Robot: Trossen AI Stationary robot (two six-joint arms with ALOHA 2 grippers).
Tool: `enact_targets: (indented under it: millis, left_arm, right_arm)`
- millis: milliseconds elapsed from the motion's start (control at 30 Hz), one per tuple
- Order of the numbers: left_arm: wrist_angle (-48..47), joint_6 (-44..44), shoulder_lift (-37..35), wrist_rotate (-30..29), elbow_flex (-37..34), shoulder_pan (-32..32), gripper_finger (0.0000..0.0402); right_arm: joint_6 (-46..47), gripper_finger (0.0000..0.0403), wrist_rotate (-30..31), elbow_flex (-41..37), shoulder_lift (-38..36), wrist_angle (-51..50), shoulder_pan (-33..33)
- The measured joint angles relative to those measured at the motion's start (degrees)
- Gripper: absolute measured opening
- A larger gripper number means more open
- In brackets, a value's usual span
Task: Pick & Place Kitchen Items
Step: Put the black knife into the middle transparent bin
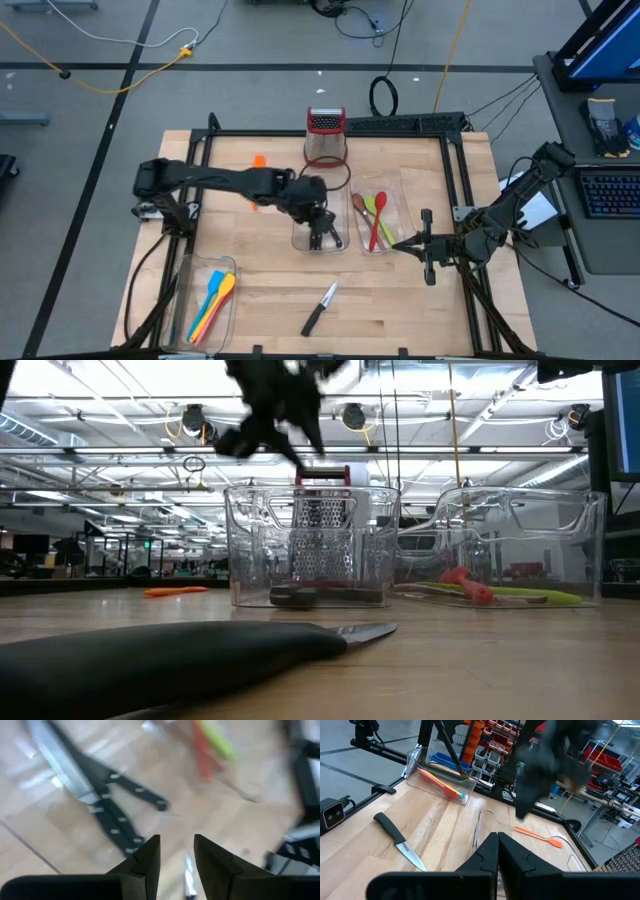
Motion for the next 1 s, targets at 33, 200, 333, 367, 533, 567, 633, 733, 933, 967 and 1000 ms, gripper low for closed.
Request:
enact_targets:
  millis: [33,200,333,367,533,567,633,733,933,967,1000]
  left_arm:
    - [0.18,-0.06,-1.40,-1.37,0.00,-1.35,0.0119]
    - [1.44,-4.64,-4.82,-8.69,0.04,-10.69,0.0120]
    - [2.55,-10.53,-4.40,-10.06,0.04,-18.62,0.0120]
    - [2.96,-12.42,-3.92,-10.60,0.06,-20.32,0.0120]
    - [3.20,-20.03,-0.98,-13.75,0.02,-27.50,0.0120]
    - [3.65,-21.16,-0.52,-14.66,0.02,-28.64,0.0120]
    - [5.61,-22.64,0.68,-16.60,0.02,-30.56,0.0120]
    - [10.18,-22.20,3.36,-17.75,0.02,-32.15,0.0120]
    - [16.93,-20.54,9.80,-16.80,0.02,-33.05,0.0120]
    - [17.32,-19.87,10.90,-15.57,0.02,-33.06,0.0120]
    - [17.45,-18.79,11.89,-14.27,0.02,-33.06,0.0120]
  right_arm:
    - [-0.02,0.0000,0.02,0.00,-0.02,-0.02,0.00]
    - [-0.48,0.0000,0.02,0.00,-0.02,0.00,0.00]
    - [-0.57,0.0000,0.02,0.00,-0.02,0.08,0.00]
    - [-0.57,0.0000,0.03,0.00,-0.02,0.03,0.00]
    - [-0.43,0.0000,0.02,0.00,-0.02,0.29,0.02]
    - [-0.43,0.0000,0.02,0.00,0.00,0.39,0.00]
    - [-0.41,0.0000,0.04,0.00,0.00,0.80,0.00]
    - [-0.42,0.0000,0.03,0.00,0.00,1.22,0.00]
    - [-0.41,0.0000,0.04,0.00,0.00,2.42,0.00]
    - [-0.41,0.0000,0.04,0.00,0.00,2.57,0.02]
    - [-0.41,0.0000,0.04,0.00,0.00,2.65,0.01]
